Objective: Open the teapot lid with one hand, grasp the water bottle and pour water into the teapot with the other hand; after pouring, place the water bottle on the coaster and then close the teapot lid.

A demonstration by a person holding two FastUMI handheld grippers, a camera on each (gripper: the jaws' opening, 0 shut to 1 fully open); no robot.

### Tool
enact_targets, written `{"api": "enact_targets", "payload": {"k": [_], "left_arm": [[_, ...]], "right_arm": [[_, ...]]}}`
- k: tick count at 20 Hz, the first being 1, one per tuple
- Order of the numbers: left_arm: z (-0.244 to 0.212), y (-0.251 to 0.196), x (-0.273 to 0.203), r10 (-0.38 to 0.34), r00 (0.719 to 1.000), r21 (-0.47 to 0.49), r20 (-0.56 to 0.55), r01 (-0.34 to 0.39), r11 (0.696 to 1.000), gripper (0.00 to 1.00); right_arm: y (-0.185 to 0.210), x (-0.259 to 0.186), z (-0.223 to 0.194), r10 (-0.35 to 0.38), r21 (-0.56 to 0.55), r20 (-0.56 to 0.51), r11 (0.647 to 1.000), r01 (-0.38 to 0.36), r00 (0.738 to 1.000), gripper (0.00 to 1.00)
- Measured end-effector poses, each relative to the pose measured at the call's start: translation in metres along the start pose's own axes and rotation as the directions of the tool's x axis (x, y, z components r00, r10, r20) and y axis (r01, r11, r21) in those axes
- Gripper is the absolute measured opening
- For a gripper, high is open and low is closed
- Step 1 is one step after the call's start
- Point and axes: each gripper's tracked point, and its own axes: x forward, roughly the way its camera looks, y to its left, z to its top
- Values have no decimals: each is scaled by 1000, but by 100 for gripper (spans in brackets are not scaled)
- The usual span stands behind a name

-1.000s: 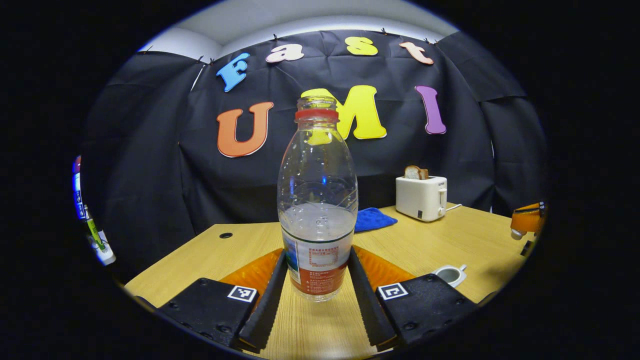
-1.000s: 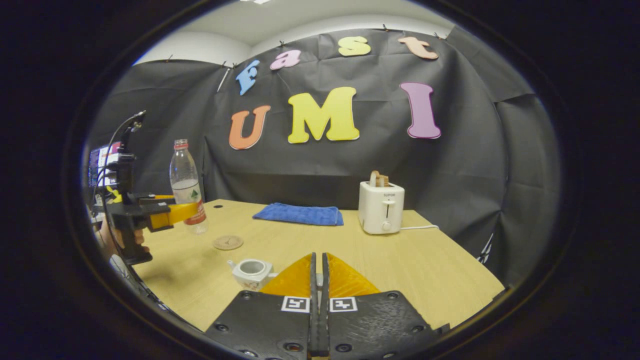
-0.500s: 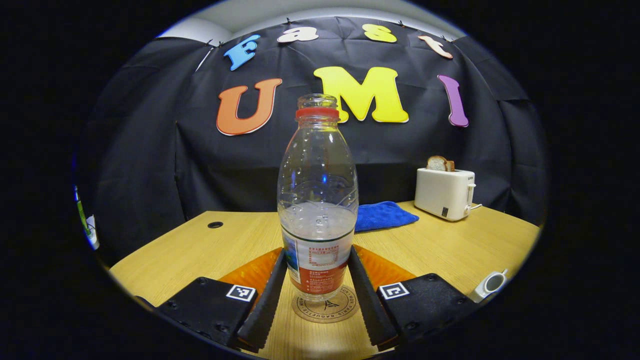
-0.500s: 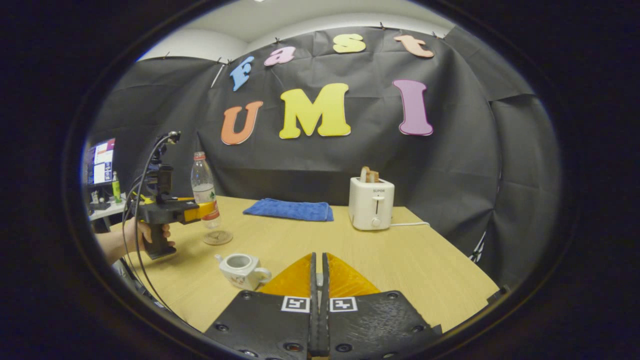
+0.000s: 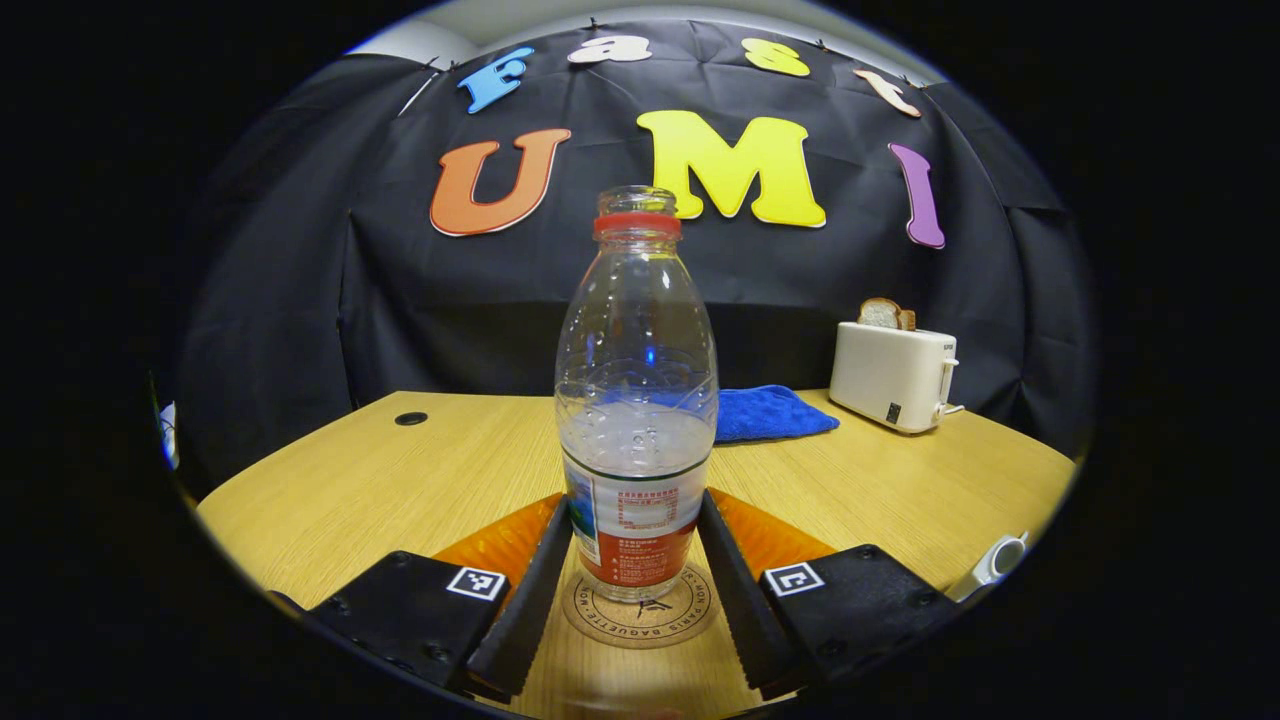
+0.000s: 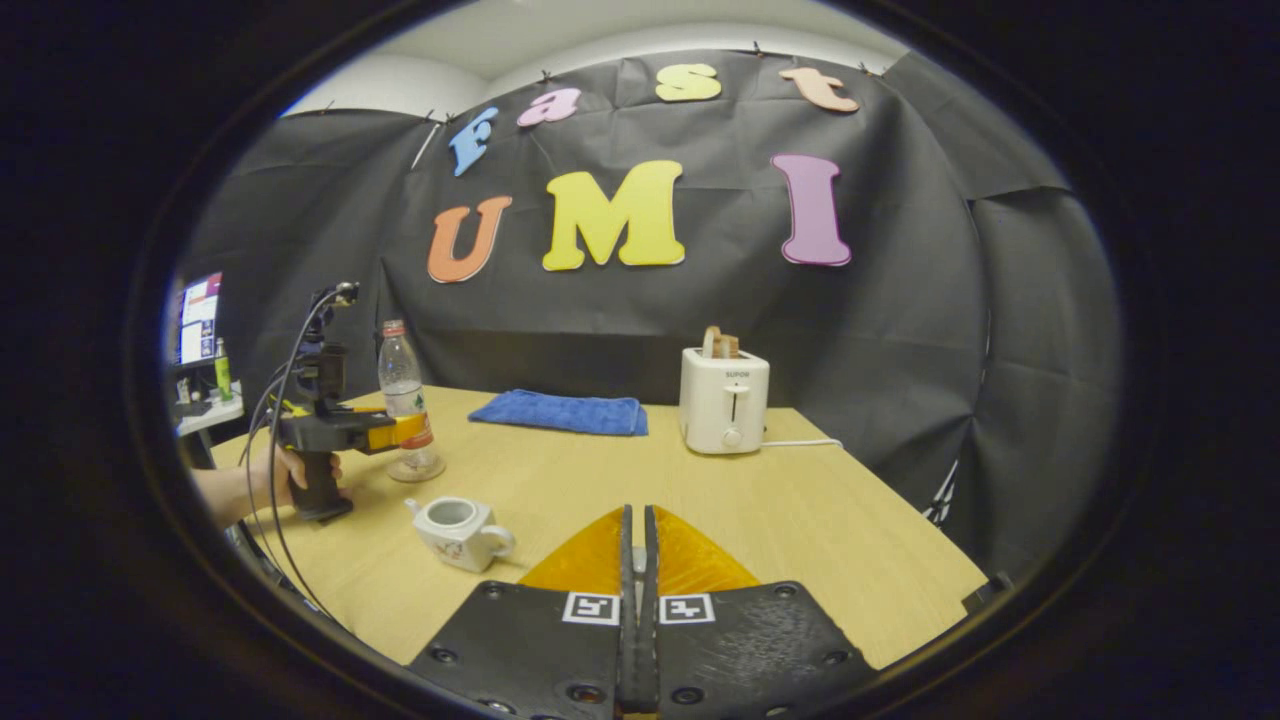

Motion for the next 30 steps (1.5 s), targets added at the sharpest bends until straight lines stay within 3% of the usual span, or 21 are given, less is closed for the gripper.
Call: {"api": "enact_targets", "payload": {"k": [3, 7, 21, 30], "left_arm": [[-5, -3, -1, -9, 1000, 2, -20, 9, 1000, 82], [-5, -1, -4, -5, 1000, -1, -23, 5, 1000, 99], [-10, 3, -10, 11, 998, 5, -57, -10, 1000, 99], [-16, 29, -81, 45, 992, -45, -119, -51, 998, 99]], "right_arm": [[0, 0, 0, 1, 0, -2, 1000, -1, 1000, 0], [0, -1, 0, -1, -1, 0, 1000, 1, 1000, 0], [5, -5, 3, 6, -6, 7, 1000, -6, 1000, 0], [39, 4, 14, 69, -21, 28, 997, -68, 997, 0]]}}
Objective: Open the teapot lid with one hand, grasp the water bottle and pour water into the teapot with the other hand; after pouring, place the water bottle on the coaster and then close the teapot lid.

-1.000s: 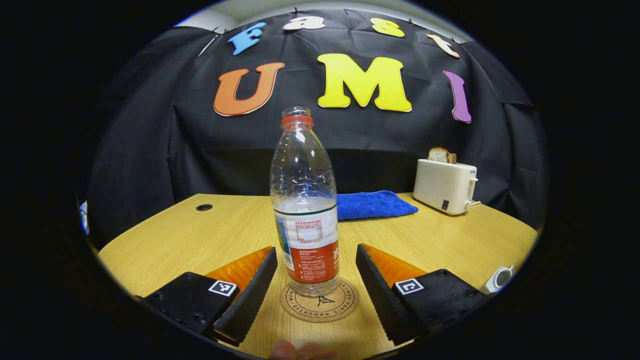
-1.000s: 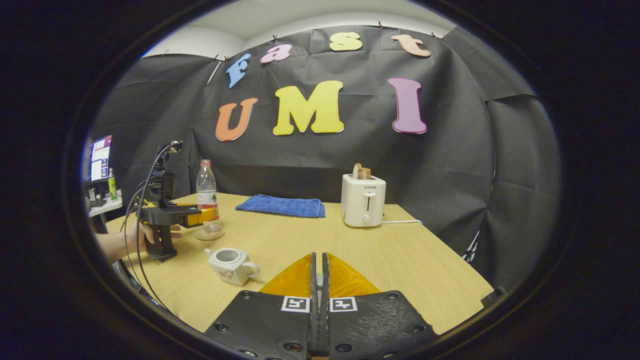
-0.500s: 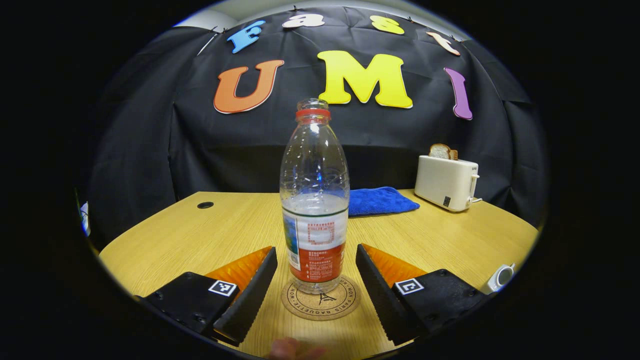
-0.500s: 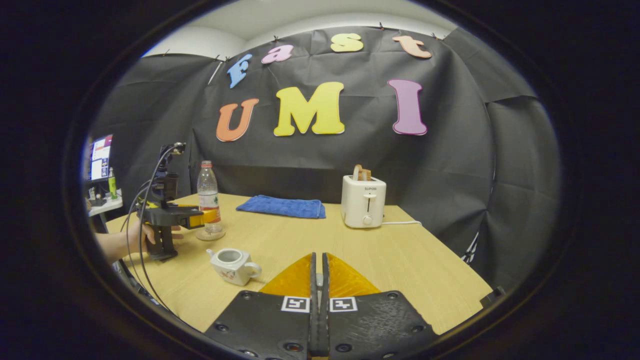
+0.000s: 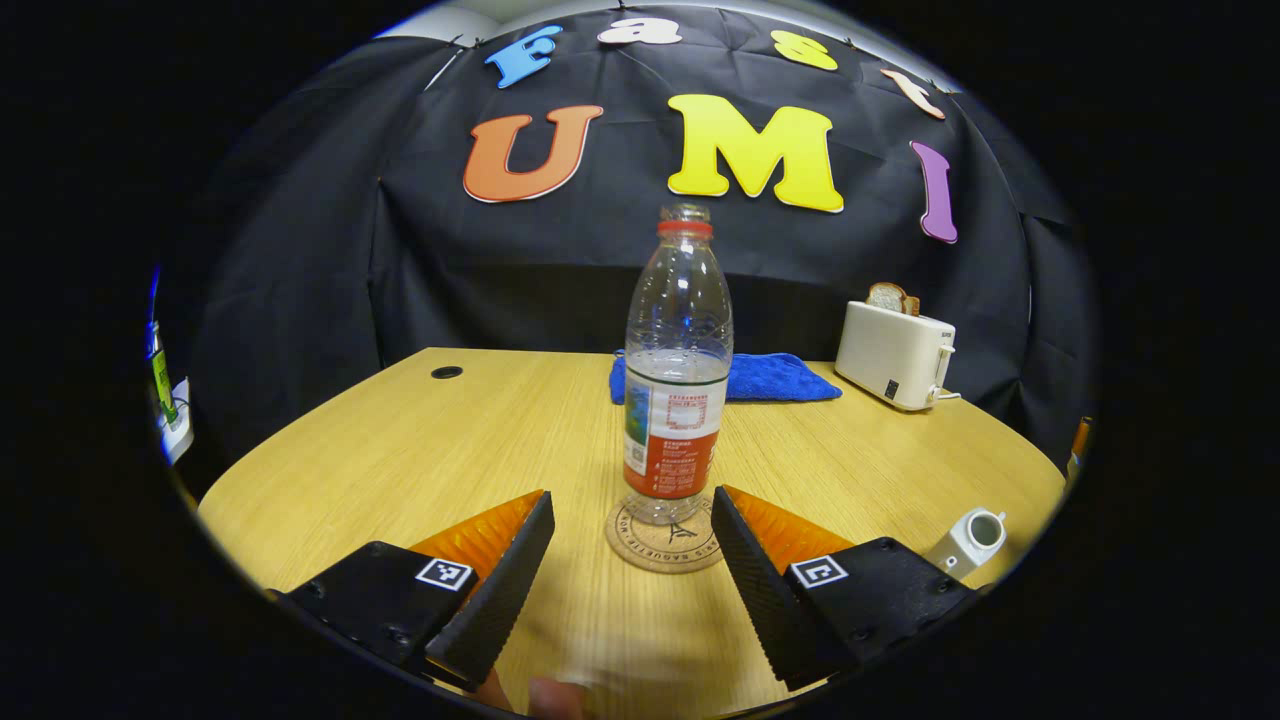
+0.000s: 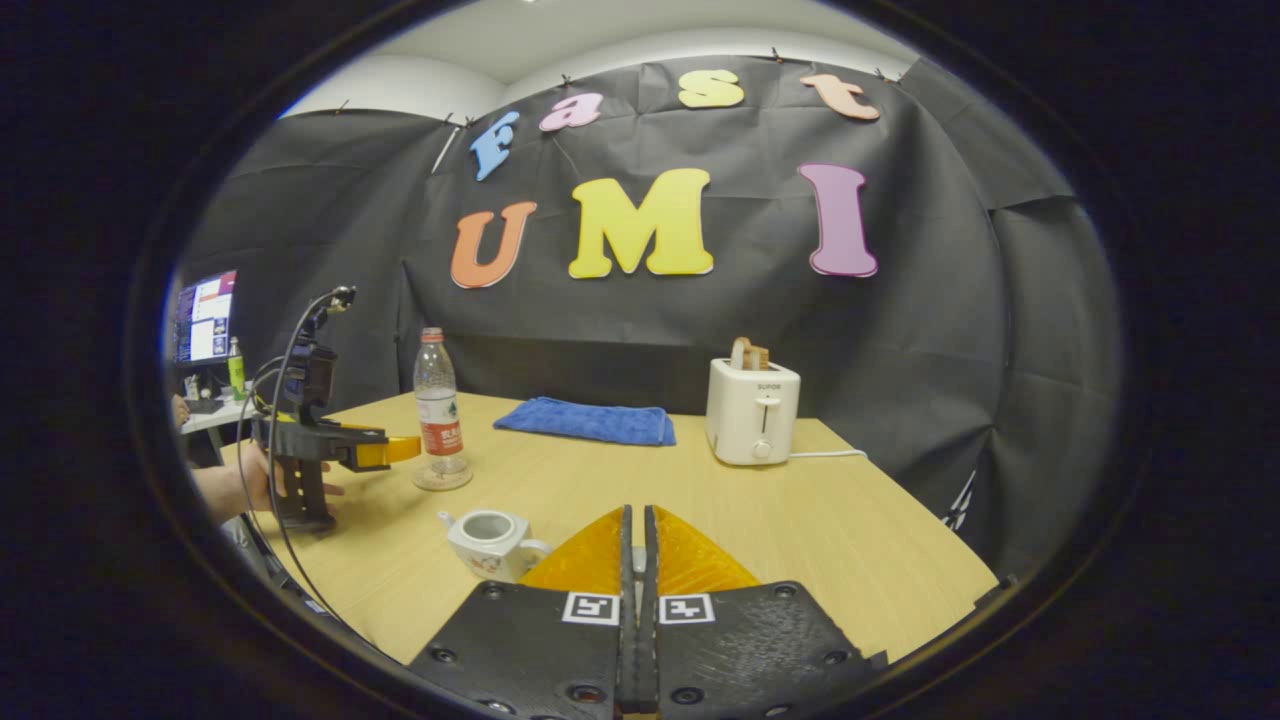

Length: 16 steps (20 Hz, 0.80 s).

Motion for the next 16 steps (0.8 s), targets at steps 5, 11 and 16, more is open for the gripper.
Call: {"api": "enact_targets", "payload": {"k": [5, 11, 16], "left_arm": [[14, 33, -64, 68, 995, 13, 78, -70, 997, 99], [8, 69, -127, 157, 981, -21, 113, -156, 988, 99], [11, 94, -167, 233, 958, 29, 169, -241, 970, 99]], "right_arm": [[35, 14, 15, 69, -10, 29, 998, -69, 997, 0], [82, 39, 36, 164, -24, 73, 986, -163, 984, 0], [109, 58, 37, 222, -39, 80, 975, -219, 972, 0]]}}
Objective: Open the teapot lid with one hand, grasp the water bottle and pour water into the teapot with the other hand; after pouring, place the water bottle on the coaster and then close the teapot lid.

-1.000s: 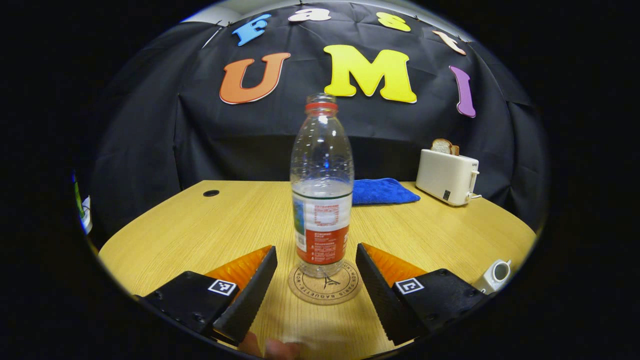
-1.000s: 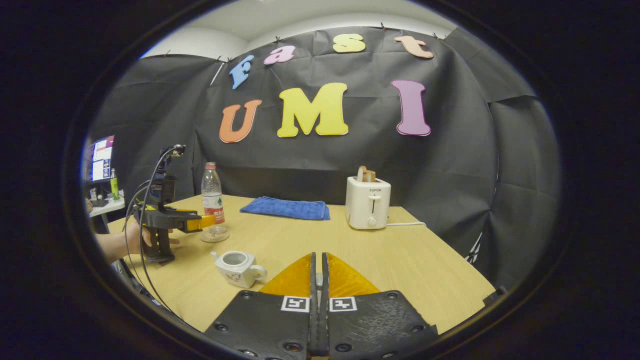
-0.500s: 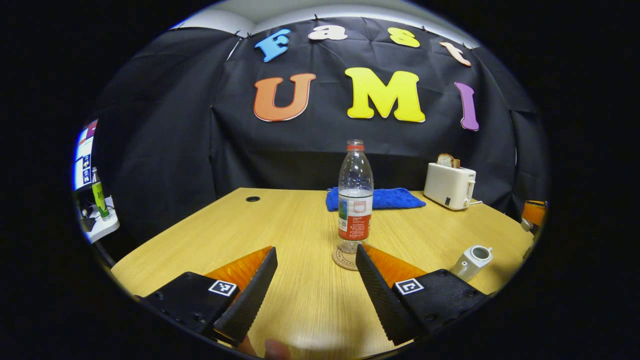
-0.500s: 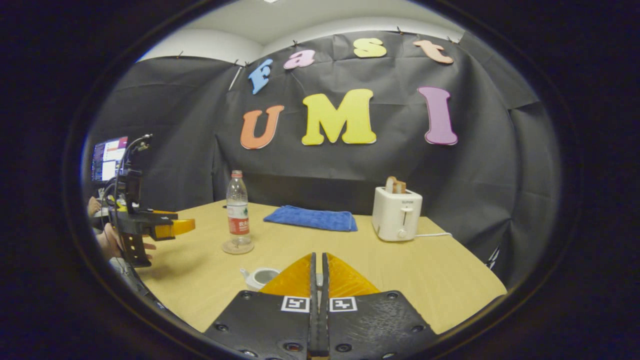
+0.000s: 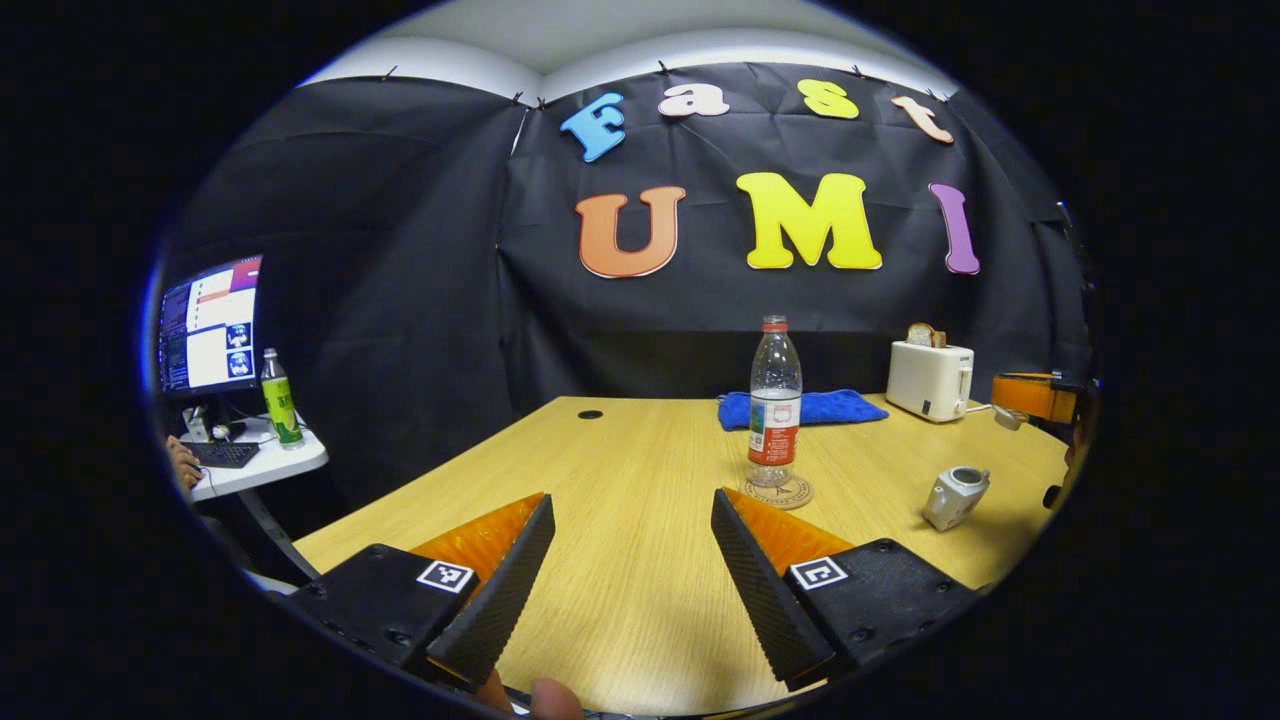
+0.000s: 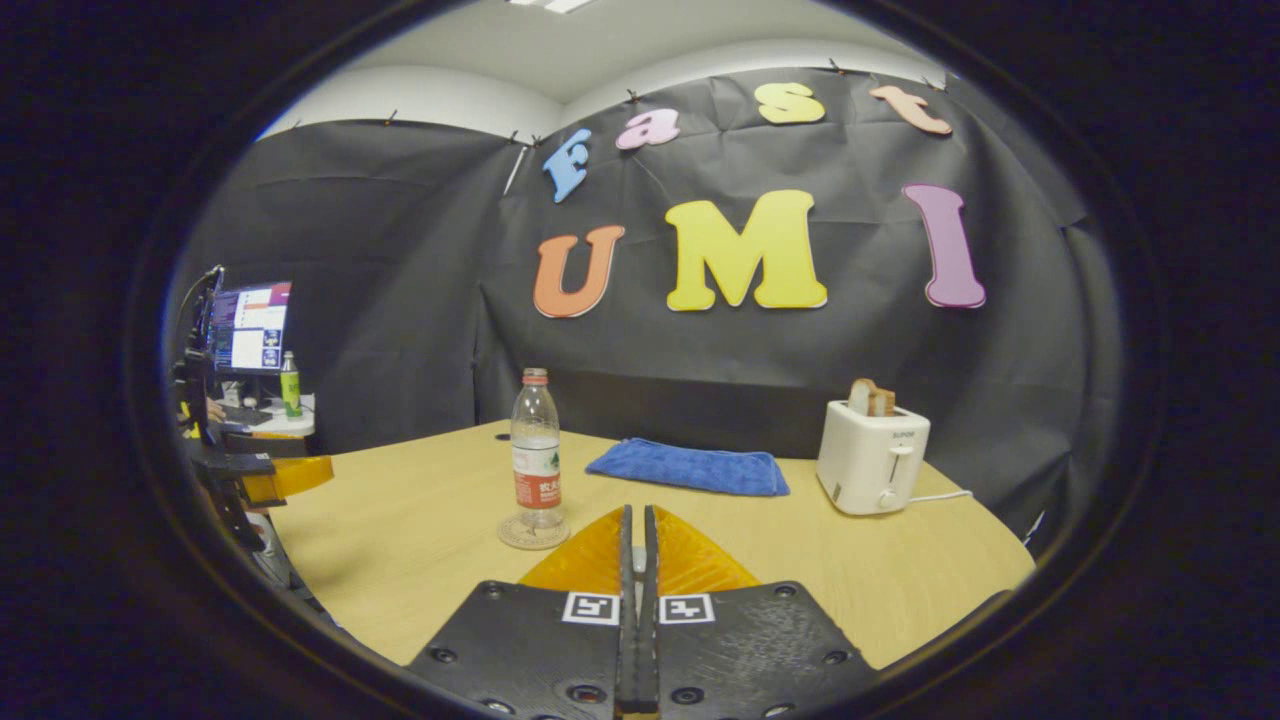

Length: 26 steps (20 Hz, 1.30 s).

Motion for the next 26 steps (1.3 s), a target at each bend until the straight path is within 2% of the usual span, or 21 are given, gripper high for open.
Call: {"api": "enact_targets", "payload": {"k": [11, 20, 26], "left_arm": [[-3, 7, -34, 66, 997, 13, 33, -66, 998, 98], [2, 4, -41, 77, 996, 12, 37, -78, 997, 98], [2, -6, -38, 60, 998, 25, 30, -61, 998, 98]], "right_arm": [[9, 23, -40, 56, -12, -35, 998, -56, 998, 0], [8, 32, -61, 67, -33, -68, 997, -69, 995, 0], [7, 34, -75, 68, -34, -92, 997, -72, 993, 0]]}}
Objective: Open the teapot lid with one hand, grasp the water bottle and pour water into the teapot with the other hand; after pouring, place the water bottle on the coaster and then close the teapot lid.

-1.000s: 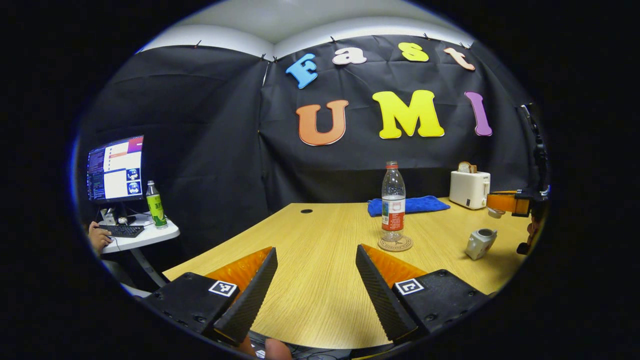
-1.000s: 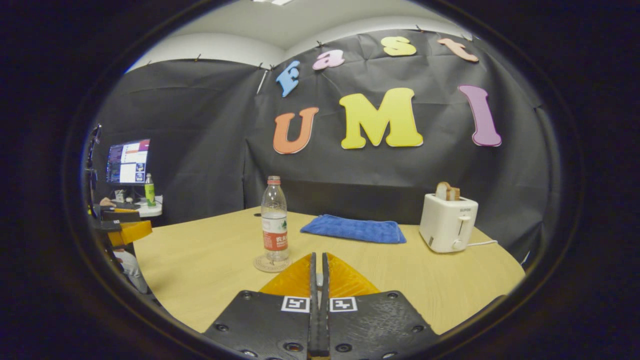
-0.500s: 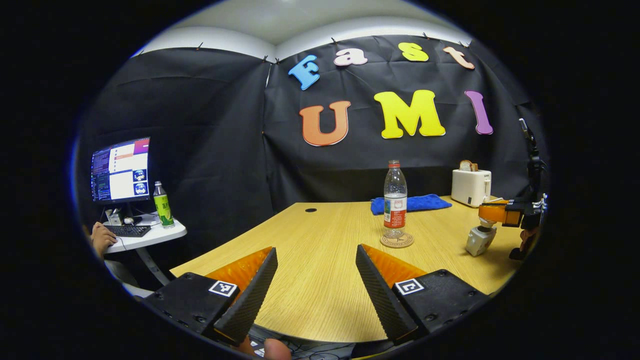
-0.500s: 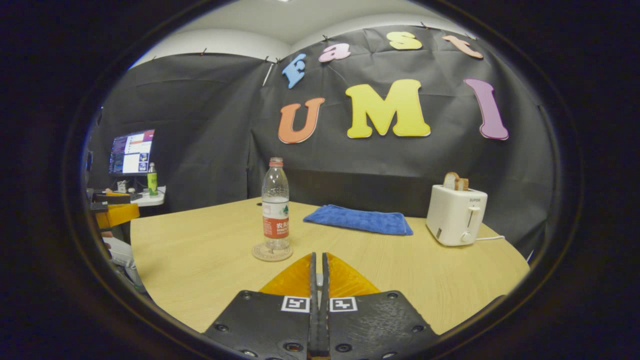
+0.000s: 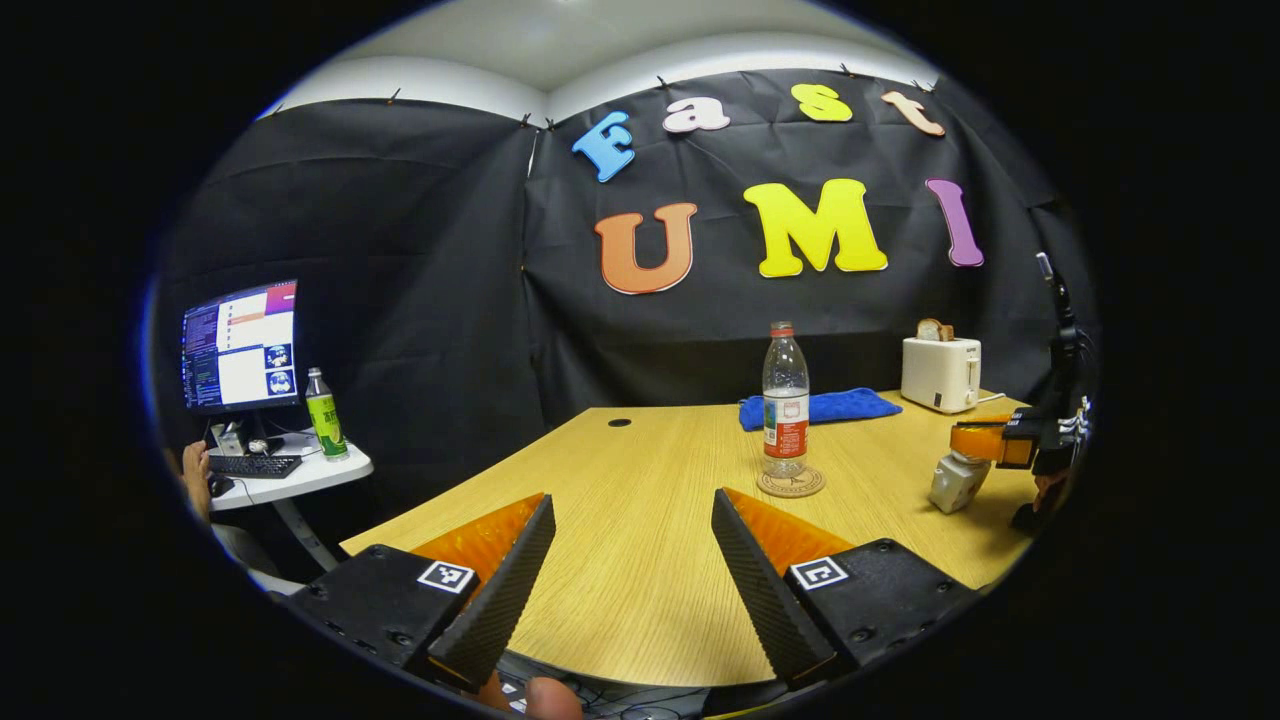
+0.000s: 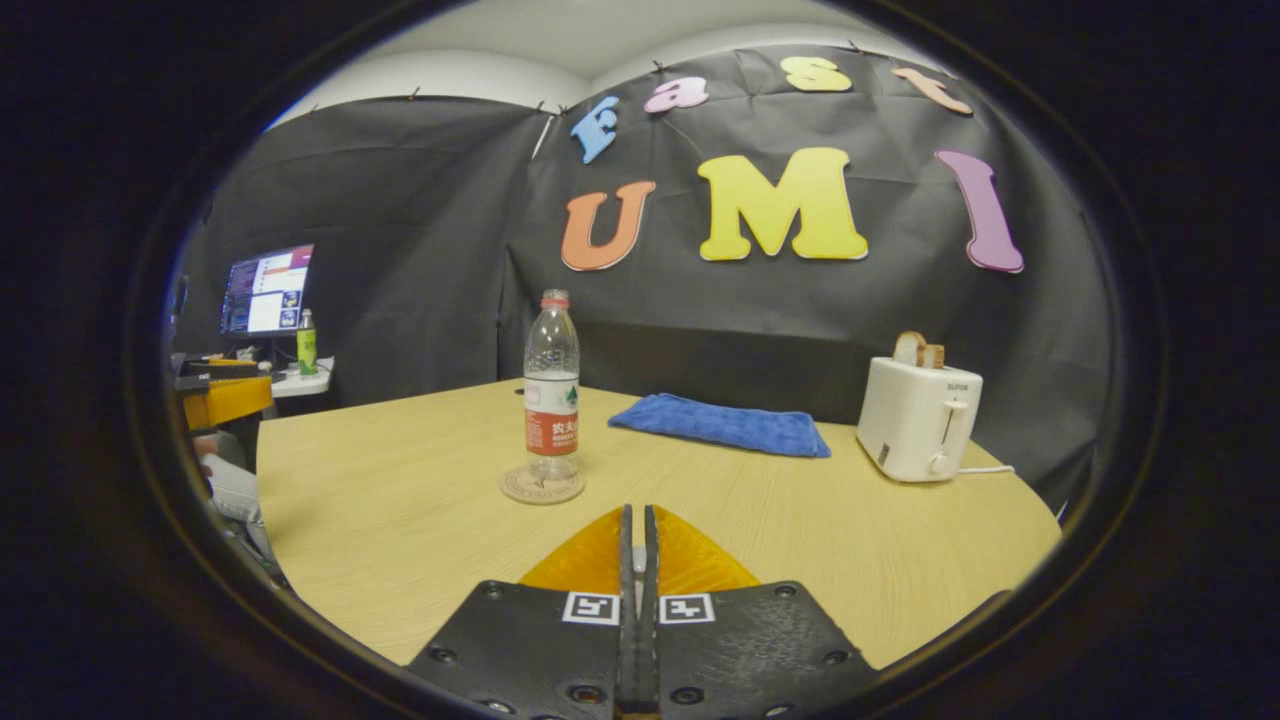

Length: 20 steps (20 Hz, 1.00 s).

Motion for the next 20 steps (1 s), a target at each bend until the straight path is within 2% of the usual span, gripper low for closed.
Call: {"api": "enact_targets", "payload": {"k": [6, 9, 10, 11, 15, 16, 17, 19, 20], "left_arm": [[9, -13, 1, -15, 1000, 3, 14, 15, 1000, 98], [14, -32, 1, -51, 999, -16, 16, 51, 999, 99], [18, -37, 2, -60, 998, -14, 23, 60, 998, 98], [22, -42, 2, -69, 997, -10, 32, 69, 998, 98], [48, -62, 7, -74, 994, -21, 82, 76, 997, 98], [55, -70, 9, -86, 992, -34, 96, 89, 995, 98], [63, -81, 10, -108, 988, -51, 112, 114, 992, 98], [80, -107, 15, -159, 976, -86, 148, 173, 981, 98], [85, -119, 17, -187, 970, -85, 157, 202, 976, 99]], "right_arm": [[0, 1, 0, -24, -49, 9, 999, 25, 1000, 0], [0, 0, -1, -36, -43, 11, 998, 37, 999, 6], [-1, -2, 3, -40, -31, 21, 999, 41, 999, 14], [-3, -5, 9, -44, -22, 35, 999, 45, 998, 30], [-16, -28, 43, -105, 6, 99, 995, 105, 990, 77], [-20, -38, 54, -129, 15, 121, 992, 128, 984, 81], [-25, -49, 65, -159, 23, 138, 987, 158, 978, 92], [-44, -72, 80, -253, 35, 149, 968, 250, 956, 96], [-48, -85, 88, -285, 40, 163, 958, 282, 945, 95]]}}
